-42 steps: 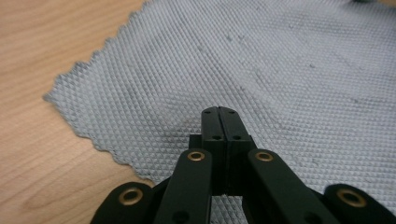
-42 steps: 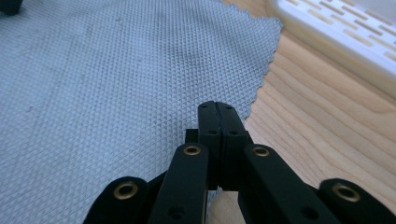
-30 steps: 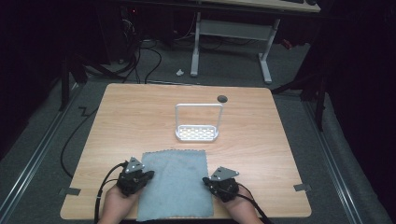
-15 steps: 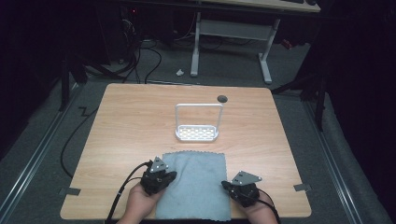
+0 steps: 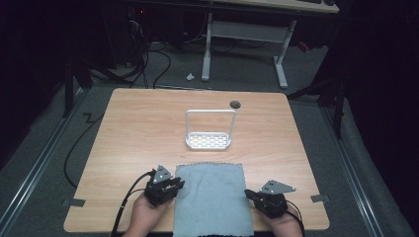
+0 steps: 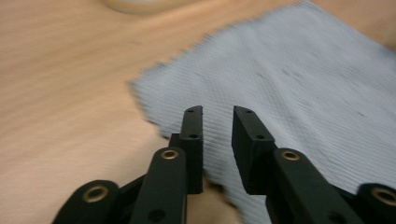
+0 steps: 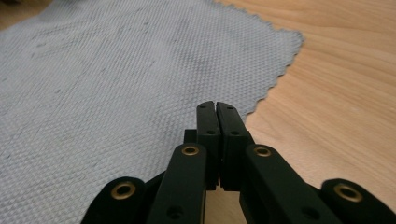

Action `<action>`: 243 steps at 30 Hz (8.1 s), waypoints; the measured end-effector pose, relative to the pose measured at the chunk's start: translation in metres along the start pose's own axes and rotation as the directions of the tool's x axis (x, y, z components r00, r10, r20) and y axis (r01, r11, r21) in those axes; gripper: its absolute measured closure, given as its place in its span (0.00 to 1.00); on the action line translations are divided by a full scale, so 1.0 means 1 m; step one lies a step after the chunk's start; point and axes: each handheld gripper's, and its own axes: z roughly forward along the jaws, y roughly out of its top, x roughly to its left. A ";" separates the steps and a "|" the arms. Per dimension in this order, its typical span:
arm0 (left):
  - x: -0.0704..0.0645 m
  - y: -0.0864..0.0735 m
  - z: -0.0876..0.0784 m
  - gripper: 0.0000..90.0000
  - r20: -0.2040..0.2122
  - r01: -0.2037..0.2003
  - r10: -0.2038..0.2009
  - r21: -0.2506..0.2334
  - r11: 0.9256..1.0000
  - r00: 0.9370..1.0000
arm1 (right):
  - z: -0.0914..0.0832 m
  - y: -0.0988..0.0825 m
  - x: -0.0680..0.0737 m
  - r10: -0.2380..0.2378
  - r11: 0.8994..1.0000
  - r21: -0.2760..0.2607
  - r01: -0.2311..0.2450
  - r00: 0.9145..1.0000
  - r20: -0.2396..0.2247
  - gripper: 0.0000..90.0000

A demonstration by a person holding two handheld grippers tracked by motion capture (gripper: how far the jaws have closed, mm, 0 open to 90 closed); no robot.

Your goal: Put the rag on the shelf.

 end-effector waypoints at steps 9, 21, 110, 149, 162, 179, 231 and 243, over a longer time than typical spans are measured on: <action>0.020 0.015 0.023 0.75 -0.027 0.053 -0.052 0.031 0.998 0.998 | -0.001 -0.001 -0.005 -0.001 1.000 -0.015 0.001 1.000 -0.003 0.95; 0.009 0.017 0.031 0.90 -0.109 -0.031 0.034 0.030 0.999 0.993 | 0.004 0.003 -0.004 0.022 0.999 -0.049 -0.019 0.998 0.063 0.76; -0.007 0.058 -0.065 0.99 -0.026 -0.057 0.050 -0.415 0.908 0.998 | -0.022 0.094 0.003 0.010 0.911 -0.407 0.067 0.983 0.183 1.00; 0.002 0.142 -0.085 1.00 -0.146 -0.196 0.139 -0.525 0.829 0.979 | -0.056 0.162 -0.011 0.021 0.831 -0.542 0.123 0.968 0.250 1.00; 0.017 0.182 -0.078 1.00 -0.189 -0.225 0.144 -0.529 0.818 0.971 | -0.050 0.195 -0.028 0.060 0.812 -0.575 0.104 0.964 0.259 1.00; 0.044 0.223 -0.053 1.00 -0.251 -0.263 0.159 -0.464 0.846 0.955 | -0.024 0.239 -0.062 0.059 0.835 -0.539 0.108 0.957 0.284 1.00; 0.079 0.141 0.042 1.00 -0.004 -0.015 0.014 -0.189 0.982 1.000 | 0.071 0.177 -0.093 0.048 0.952 -0.306 0.017 0.978 0.204 1.00; 0.081 0.132 0.043 1.00 0.009 0.001 0.001 -0.183 0.983 1.000 | 0.082 0.174 -0.090 0.052 0.958 -0.285 0.006 0.979 0.195 1.00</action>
